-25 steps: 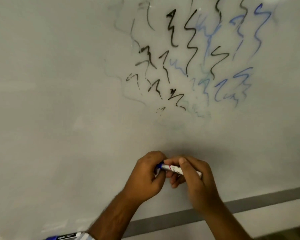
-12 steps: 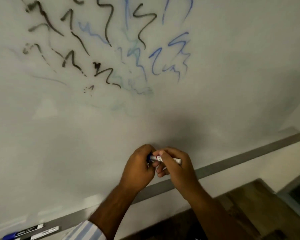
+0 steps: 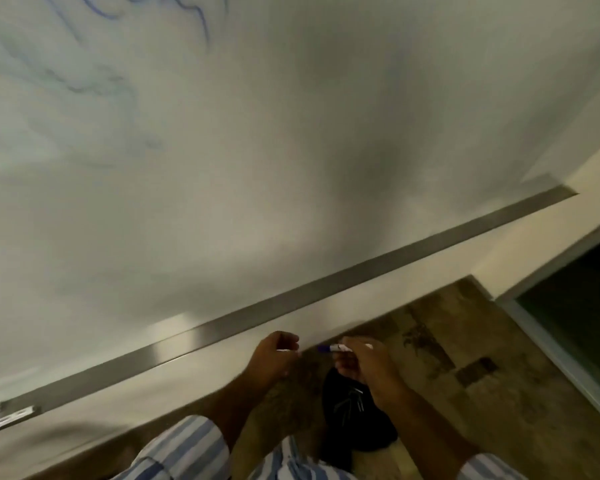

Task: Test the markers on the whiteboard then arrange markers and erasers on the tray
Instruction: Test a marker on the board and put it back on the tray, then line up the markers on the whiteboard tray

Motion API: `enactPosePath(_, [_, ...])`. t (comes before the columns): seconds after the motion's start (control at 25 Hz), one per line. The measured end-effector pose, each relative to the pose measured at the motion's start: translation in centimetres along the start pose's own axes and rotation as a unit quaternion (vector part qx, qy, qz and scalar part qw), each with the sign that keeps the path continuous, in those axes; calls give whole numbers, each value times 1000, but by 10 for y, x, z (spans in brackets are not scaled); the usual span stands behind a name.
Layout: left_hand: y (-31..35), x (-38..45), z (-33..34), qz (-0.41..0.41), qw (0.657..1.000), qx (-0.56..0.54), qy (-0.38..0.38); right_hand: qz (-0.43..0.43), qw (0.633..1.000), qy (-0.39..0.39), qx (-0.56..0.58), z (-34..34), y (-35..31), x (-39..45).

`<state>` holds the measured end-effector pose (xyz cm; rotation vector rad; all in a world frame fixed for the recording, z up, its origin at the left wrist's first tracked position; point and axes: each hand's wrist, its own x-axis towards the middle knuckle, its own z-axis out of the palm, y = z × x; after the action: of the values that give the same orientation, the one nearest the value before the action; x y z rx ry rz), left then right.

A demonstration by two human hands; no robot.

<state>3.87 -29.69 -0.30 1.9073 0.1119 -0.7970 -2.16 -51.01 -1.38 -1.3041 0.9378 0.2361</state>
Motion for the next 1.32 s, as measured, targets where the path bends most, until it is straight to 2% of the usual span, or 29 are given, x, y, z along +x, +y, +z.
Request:
enactPosePath(0.08, [-10,9,21,-16,999,32,-18,17,999,15,-35,-33,28,19])
enactPosePath(0.24, [-12,19,58,-45,998,23,-24,38,993,33,-108,-75,56,45])
enactPosePath(0.4, [-20,29,82,-61,996,38,-45,36,978,4,-204,-97,62,67])
enactPosePath(0.6, [-22,35,86,-67,997,28,-23,-18,958,-5,-286,-98,57,76])
enactPosePath(0.92, [-20,23,73,-60,998,6,-2,-38,956,-49,-286,-69,32,66])
enactPosePath(1.08, [-17,8,54,-48,997,-24,49,-87,947,-111,-288,-30,1,52])
enactPosePath(1.2, [-13,-10,36,-10,987,-98,131,-154,929,-168,-291,10,-20,38])
enactPosePath(1.32, [-13,-27,11,33,959,-162,230,-213,911,-215,-280,54,-39,18])
